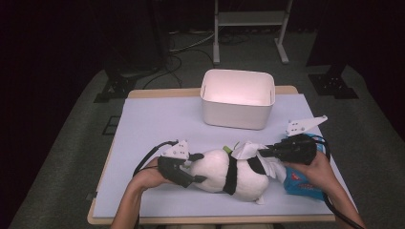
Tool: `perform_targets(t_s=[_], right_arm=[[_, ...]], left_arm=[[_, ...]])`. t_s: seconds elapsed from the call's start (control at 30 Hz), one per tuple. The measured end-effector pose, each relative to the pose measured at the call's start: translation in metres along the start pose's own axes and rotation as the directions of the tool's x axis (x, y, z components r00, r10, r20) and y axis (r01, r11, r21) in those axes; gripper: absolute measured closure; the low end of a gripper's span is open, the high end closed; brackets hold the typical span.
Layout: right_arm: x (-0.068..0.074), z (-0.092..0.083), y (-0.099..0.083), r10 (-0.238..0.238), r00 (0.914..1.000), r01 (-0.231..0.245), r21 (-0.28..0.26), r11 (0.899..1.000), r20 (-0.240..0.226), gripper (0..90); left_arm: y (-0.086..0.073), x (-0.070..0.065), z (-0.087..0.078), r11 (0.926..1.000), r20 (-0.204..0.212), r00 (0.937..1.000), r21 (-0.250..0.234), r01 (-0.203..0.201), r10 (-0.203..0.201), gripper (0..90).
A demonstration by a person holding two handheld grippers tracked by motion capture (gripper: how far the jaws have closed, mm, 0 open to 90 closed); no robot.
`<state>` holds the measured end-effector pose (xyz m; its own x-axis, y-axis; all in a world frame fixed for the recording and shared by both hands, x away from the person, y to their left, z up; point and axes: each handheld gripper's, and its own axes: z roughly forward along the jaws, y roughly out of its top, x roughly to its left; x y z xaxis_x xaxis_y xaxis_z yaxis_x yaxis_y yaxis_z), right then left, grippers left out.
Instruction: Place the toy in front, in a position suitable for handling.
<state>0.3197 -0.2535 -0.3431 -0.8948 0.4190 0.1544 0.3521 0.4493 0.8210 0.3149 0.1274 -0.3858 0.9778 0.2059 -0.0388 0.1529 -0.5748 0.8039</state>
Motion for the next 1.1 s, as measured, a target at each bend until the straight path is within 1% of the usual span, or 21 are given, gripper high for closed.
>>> perform_targets(t_s=[0.07,0.13,0.23,0.33,0.4,0.47,0.53,0.63,0.73,0.87,0.97,1.1], right_arm=[[0.0,-0.003,-0.004,0.012,0.9999,-0.012,-0.003,1.0,0.0,83.7],[0.002,-0.005,-0.008,0.013,0.9999,-0.013,-0.005,1.0,-0.003,83.6],[0.007,-0.006,-0.009,0.001,0.9999,-0.001,0.002,1.0,-0.017,83.6],[0.012,-0.004,-0.004,-0.019,0.9997,0.02,0.012,1.0,-0.017,83.6],[0.012,-0.001,0.001,-0.027,0.9996,0.027,0.019,0.999,-0.011,83.6],[0.01,0.002,0.006,-0.031,0.9995,0.031,0.019,0.999,-0.008,83.7],[0.007,0.005,0.011,-0.034,0.9994,0.034,0.021,0.999,0.008,83.6],[0.004,0.009,0.017,-0.033,0.9993,0.033,0.03,0.999,0.017,83.7],[0.005,0.015,0.021,-0.041,0.9991,0.041,0.041,0.998,0.004,83.5],[0.015,0.022,0.022,-0.064,0.9978,0.065,0.063,0.996,-0.018,83.4],[0.02,0.02,0.021,-0.07,0.9971,0.072,0.055,0.996,-0.029,83.3],[0.022,0.013,0.014,-0.06,0.9972,0.062,0.038,0.997,-0.045,83.1]], left_arm=[[0.0,0.0,0.0,1.0,0.0,1.0,-0.001,0.002,-0.002,29.3],[0.0,0.0,0.0,1.0,0.0,1.0,0.001,0.0,0.0,29.2],[0.001,-0.002,0.0,0.9999,-0.003,0.9999,0.005,-0.016,0.016,29.2],[0.002,-0.003,0.0,0.9997,-0.005,0.9997,0.005,-0.023,0.023,29.4],[0.002,-0.004,0.0,0.9997,-0.007,0.9997,0.007,-0.025,0.025,29.5],[0.002,-0.003,-0.001,0.9996,-0.006,0.9996,0.005,-0.028,0.028,29.6],[0.002,-0.003,-0.001,0.9995,-0.005,0.9995,0.005,-0.031,0.031,29.8],[0.002,-0.003,0.0,0.9997,-0.003,0.9997,0.002,-0.024,0.024,29.8],[0.001,-0.003,0.0,0.9998,-0.002,0.9998,0.004,-0.021,0.021,29.8],[0.002,-0.004,0.0,0.9996,-0.008,0.9997,0.014,-0.023,0.024,29.7],[0.002,-0.003,0.0,0.9996,-0.009,0.9997,0.019,-0.021,0.021,29.6],[0.002,-0.002,0.0,0.9998,-0.006,0.9999,0.014,-0.01,0.011,29.5]])
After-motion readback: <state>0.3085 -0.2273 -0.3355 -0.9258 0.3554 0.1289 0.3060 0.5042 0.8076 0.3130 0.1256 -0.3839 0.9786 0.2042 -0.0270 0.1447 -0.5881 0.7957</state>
